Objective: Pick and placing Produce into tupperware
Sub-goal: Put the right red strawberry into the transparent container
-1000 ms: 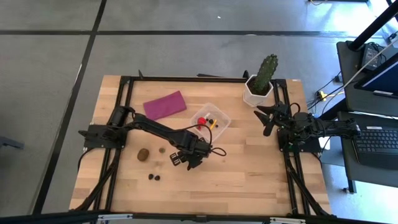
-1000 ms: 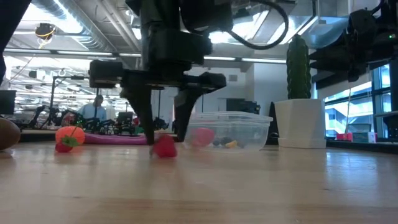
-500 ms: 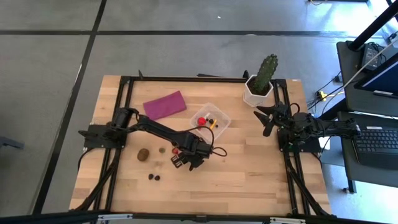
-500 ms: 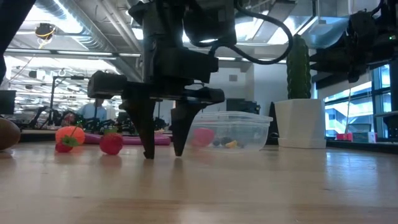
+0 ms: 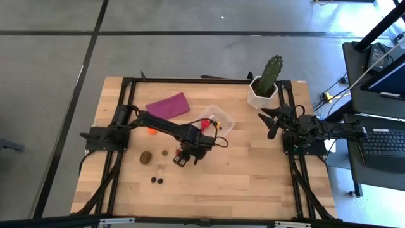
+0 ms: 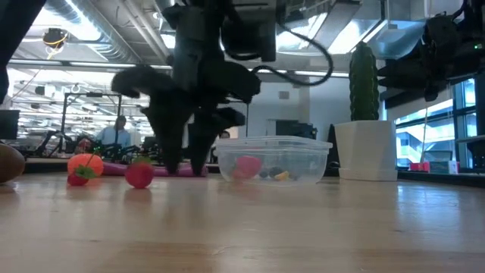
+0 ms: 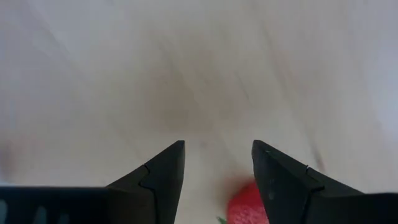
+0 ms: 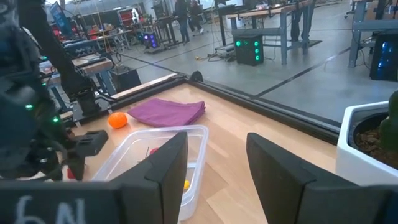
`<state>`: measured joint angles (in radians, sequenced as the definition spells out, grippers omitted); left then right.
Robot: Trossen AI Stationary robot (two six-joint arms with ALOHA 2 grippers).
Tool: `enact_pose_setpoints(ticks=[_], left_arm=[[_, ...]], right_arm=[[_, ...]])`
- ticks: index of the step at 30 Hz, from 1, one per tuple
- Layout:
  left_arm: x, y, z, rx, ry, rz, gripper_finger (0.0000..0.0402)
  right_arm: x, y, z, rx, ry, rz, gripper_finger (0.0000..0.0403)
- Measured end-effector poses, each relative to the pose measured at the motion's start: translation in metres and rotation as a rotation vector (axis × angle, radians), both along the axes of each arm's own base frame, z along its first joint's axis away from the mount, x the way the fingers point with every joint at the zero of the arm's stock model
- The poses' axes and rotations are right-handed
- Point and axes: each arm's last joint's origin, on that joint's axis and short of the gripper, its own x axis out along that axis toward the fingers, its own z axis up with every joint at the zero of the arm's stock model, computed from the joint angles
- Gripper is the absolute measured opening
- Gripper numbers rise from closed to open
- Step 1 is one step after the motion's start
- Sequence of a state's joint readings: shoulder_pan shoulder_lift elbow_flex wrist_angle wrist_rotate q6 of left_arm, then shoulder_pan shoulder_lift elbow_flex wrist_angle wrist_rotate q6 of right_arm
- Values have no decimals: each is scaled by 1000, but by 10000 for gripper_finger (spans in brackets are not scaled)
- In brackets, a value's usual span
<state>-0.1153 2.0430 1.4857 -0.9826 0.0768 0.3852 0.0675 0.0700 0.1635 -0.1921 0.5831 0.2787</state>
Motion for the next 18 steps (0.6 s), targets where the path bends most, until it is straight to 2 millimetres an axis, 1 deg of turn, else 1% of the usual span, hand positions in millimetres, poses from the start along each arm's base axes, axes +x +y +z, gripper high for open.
enact_pose_setpoints(ticks=[2,5,8,10,14,18], left_arm=[[-2,2,1,-56,28,11,179],[-1,5,1,-103,26,58,182],[0,7,1,-114,29,87,200],[0,9,1,-112,29,96,221],[0,9,1,-53,22,95,271],[-1,6,1,-16,16,86,319]], right_arm=[[0,0,0,1,3,0,168],[0,0,-1,0,5,0,168],[0,0,-1,0,10,0,168],[0,0,-1,0,10,0,168],[0,0,-1,0,10,0,168],[0,0,-1,0,10,0,168]])
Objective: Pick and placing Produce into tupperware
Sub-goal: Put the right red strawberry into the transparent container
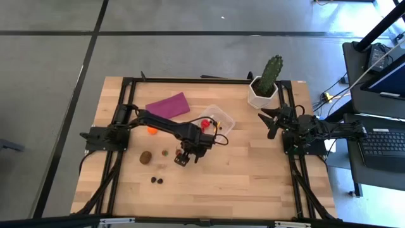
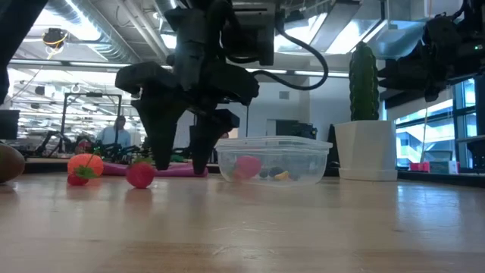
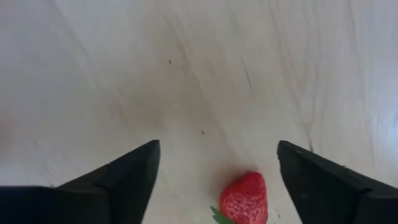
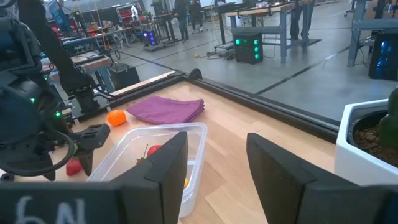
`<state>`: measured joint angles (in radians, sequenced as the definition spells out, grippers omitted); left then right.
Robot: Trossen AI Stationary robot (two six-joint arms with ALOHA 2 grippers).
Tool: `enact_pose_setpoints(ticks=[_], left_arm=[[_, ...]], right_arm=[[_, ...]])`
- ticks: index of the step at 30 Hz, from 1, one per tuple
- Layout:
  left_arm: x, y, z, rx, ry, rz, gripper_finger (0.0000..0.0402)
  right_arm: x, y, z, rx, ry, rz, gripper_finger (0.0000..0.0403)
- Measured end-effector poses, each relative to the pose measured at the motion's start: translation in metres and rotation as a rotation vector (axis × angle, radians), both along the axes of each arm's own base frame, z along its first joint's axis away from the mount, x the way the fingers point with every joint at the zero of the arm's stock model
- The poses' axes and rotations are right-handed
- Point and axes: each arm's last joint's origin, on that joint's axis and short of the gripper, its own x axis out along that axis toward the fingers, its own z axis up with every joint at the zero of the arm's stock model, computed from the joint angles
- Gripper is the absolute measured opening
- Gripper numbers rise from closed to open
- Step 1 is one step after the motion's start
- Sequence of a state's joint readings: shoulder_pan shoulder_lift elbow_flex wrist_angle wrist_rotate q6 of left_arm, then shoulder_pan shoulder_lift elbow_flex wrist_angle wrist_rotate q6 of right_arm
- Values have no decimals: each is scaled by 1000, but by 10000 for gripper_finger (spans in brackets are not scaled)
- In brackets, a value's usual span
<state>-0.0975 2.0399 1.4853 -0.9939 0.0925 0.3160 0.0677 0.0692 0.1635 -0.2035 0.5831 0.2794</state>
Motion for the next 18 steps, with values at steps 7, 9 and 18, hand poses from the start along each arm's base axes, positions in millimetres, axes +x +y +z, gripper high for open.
enact_pose_setpoints(ticks=[7,9,18], left_arm=[[-4,-5,0,5,39,95,350],[-5,-6,0,9,58,106,350],[-9,-6,-3,44,79,131,344]], right_arm=[[0,0,0,0,0,0,168],[0,0,0,0,0,0,168],[0,0,0,0,0,0,168]])
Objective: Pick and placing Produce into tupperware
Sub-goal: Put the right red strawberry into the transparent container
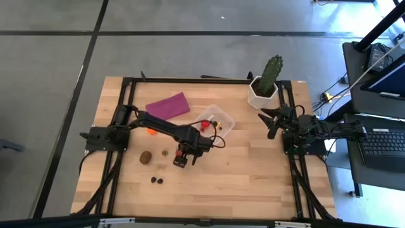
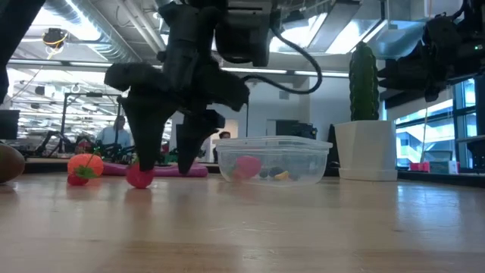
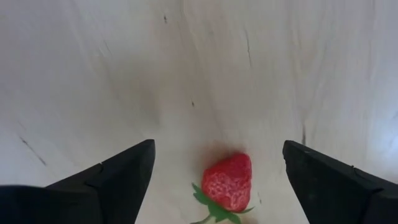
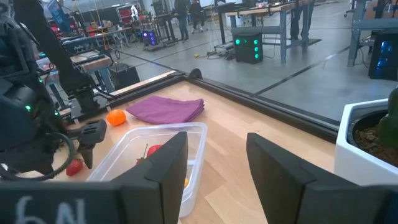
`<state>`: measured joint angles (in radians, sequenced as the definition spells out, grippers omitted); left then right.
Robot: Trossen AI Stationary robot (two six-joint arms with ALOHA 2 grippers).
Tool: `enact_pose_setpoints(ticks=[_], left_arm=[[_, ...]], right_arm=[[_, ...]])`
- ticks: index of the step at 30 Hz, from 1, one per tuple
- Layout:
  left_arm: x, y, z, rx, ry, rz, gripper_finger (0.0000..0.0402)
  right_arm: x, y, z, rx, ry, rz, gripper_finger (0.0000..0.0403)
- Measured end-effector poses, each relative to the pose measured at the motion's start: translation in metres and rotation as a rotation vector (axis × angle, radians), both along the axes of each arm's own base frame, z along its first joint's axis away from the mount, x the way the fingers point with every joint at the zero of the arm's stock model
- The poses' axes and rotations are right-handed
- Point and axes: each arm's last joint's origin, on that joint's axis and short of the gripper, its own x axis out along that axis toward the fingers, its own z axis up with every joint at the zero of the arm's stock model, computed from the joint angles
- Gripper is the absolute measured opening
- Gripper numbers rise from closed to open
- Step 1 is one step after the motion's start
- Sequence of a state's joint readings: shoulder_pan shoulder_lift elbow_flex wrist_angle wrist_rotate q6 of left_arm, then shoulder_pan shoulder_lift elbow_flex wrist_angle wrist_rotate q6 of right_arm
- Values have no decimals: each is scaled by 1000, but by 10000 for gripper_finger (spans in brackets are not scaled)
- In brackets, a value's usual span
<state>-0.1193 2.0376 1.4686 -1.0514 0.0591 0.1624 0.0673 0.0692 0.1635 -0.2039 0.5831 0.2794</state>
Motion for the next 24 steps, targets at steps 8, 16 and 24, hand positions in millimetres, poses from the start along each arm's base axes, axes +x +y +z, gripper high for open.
enact_pose_setpoints(ticks=[8,16,24], left_arm=[[-11,1,-14,26,64,54,344],[-17,1,-19,30,81,77,344],[-21,0,-24,34,93,69,326]], right_arm=[[0,0,-1,-1,8,0,168],[0,0,-1,-1,8,0,168],[0,0,-1,-1,10,0,168]])
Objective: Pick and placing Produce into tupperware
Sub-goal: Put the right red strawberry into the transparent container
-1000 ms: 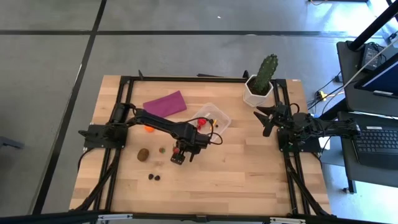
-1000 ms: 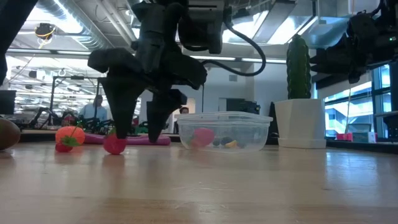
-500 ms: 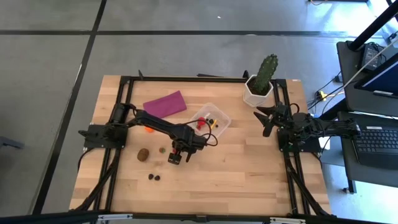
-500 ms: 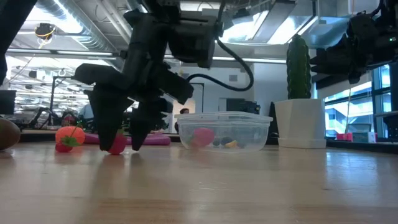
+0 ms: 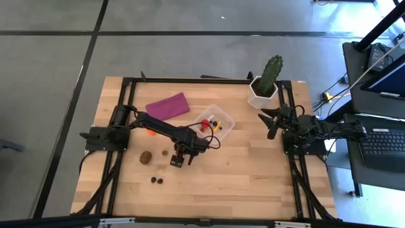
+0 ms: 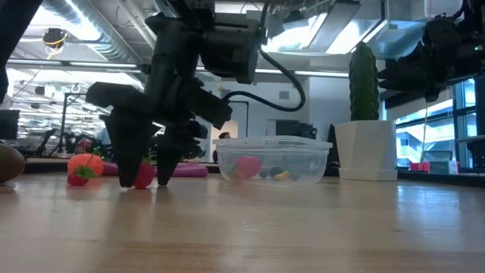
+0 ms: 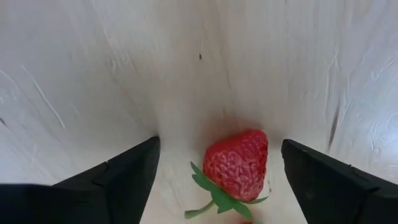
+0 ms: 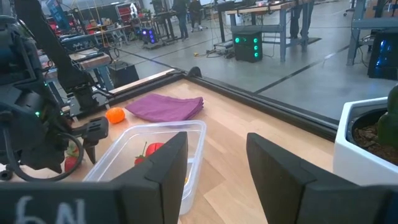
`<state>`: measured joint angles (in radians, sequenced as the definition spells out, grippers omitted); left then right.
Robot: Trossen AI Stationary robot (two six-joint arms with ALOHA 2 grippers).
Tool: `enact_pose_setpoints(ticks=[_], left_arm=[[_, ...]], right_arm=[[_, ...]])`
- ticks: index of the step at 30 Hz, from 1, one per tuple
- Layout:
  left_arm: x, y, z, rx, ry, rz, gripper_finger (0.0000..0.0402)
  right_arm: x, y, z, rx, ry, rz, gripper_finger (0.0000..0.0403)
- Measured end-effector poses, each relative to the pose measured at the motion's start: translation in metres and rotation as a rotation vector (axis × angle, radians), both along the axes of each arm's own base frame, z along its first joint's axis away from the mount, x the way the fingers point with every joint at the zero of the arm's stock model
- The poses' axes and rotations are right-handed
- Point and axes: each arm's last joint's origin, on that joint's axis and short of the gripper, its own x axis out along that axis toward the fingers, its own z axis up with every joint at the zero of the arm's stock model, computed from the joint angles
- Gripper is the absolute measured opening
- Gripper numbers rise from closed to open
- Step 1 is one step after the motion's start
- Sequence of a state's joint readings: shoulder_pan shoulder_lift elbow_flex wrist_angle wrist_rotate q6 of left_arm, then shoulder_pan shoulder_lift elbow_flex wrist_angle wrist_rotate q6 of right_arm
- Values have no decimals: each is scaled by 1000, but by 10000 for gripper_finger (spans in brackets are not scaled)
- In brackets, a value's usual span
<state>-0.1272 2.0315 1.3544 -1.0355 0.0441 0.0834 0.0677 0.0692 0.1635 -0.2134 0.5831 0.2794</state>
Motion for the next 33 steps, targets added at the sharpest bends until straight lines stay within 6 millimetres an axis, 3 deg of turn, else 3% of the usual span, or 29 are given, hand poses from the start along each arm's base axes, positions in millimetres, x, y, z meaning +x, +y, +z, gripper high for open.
enact_pose_setpoints(ticks=[12,33], left_arm=[[-2,1,-2,-5,19,3,259],[-1,1,-3,7,11,29,190]], right_arm=[[0,0,0,0,0,0,168],[0,0,0,-3,3,0,168]])
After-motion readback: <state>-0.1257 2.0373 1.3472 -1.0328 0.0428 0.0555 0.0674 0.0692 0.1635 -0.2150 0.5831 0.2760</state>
